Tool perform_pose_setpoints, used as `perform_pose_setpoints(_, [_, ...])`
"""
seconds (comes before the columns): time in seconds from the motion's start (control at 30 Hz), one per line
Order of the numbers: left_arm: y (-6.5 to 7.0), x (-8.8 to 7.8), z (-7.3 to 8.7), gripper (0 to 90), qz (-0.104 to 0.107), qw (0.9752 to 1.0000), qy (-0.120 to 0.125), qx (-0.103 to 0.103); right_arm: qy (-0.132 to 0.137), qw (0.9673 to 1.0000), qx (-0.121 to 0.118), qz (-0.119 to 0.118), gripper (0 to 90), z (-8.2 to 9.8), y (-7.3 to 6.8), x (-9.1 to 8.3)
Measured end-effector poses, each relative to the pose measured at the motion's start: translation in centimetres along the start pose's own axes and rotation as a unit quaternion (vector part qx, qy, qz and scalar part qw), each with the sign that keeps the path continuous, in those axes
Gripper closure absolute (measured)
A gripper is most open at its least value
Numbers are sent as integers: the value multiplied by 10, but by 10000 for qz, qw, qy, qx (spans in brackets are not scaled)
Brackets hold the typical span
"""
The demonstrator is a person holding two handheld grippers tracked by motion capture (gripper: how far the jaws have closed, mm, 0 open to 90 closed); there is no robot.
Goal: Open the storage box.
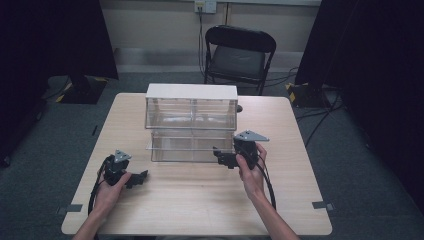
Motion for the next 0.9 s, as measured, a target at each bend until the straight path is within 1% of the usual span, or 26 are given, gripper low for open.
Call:
perform_pose_setpoints(0.27, [0, 0, 0, 1, -9, 10000, 4, -1, 114, 9999, 32, 51, 138, -5, 1, 1])
perform_pose_setpoints(0.43, [0, 0, 0, 1, -10, 10000, 4, -2, 117, 9999, 24, 49, 138, -6, 1, 0])
perform_pose_setpoints(0.5, [0, 0, 0, 2, -9, 10000, 3, -2, 141, 9998, 88, 53, 138, -8, 1, 0])
perform_pose_setpoints(0.53, [0, 0, 0, 1, -9, 10000, 2, -1, 197, 9997, 106, 36, 138, -11, 2, 0])
perform_pose_setpoints(0.63, [0, 0, 0, 2, -9, 10000, 2, -1, 241, 9996, 156, 4, 139, -15, 2, 0])
perform_pose_setpoints(0.8, [0, 0, 0, 2, -10, 10000, 4, -3, 249, 9996, 141, -24, 139, -16, 1, -1])
perform_pose_setpoints(0.9, [0, 0, 0, 1, -9, 10000, 1, 0, 249, 9995, 173, -31, 138, -16, 1, -1])
Point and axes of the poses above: each handheld gripper's, and its own axes: x roughly forward along the jaws, z roughly out of its underside, y roughly to its right, the point moved 8 cm from there along x, roughly forward along the jaws, and after that the axes turned 15 degrees about y, right-handed, at the moved point
